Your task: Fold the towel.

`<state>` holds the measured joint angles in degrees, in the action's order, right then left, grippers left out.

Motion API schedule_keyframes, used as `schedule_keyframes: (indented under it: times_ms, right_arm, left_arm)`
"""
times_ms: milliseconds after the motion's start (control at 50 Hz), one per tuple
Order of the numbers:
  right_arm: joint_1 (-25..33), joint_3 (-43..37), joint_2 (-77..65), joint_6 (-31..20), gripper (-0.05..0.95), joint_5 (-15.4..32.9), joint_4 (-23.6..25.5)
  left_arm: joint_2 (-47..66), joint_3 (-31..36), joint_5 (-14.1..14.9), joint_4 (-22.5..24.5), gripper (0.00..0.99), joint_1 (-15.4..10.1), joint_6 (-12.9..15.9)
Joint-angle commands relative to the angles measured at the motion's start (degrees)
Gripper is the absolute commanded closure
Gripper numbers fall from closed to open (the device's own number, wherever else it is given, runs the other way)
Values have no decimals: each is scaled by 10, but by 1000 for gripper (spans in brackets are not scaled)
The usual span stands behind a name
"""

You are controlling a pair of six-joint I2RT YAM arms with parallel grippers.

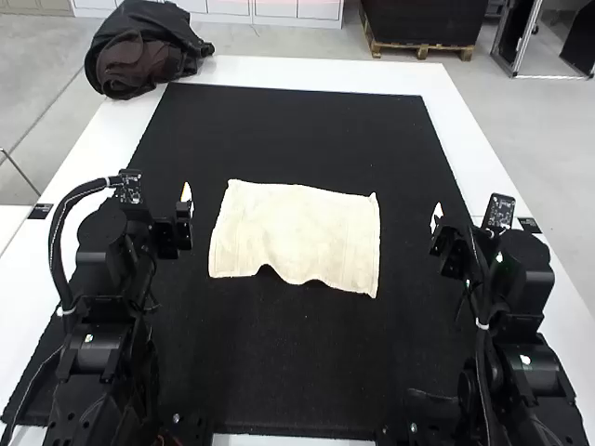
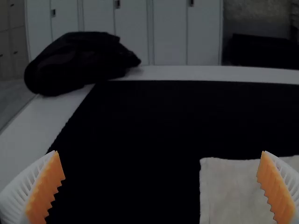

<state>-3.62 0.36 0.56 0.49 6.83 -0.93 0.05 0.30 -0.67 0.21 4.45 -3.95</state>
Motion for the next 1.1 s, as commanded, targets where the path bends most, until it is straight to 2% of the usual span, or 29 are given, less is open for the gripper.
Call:
schedule_keyframes:
  times_ms: [0, 460, 540, 640, 840, 1080]
  right_arm:
    - [7, -4, -5, 29, -20, -29, 1]
    - [7, -4, -5, 27, -20, -30, 1]
    - [6, -4, -5, 16, -20, -30, 1]
    - [7, -4, -5, -26, -20, -30, -1]
    - [7, -3, -5, -55, -20, -29, 0]
    - [7, -4, -5, -56, -20, -30, 1]
  left_arm:
    - [-2, -2, -5, 2, 28, -3, -4]
    - [-3, -2, -5, 2, 28, -1, -2]
    - [-3, -2, -5, 2, 28, -1, -2]
    - [-2, -2, -5, 2, 28, -2, -2]
    - [-2, -2, -5, 3, 28, -2, -1]
    - [-3, -2, -5, 3, 28, -2, 0]
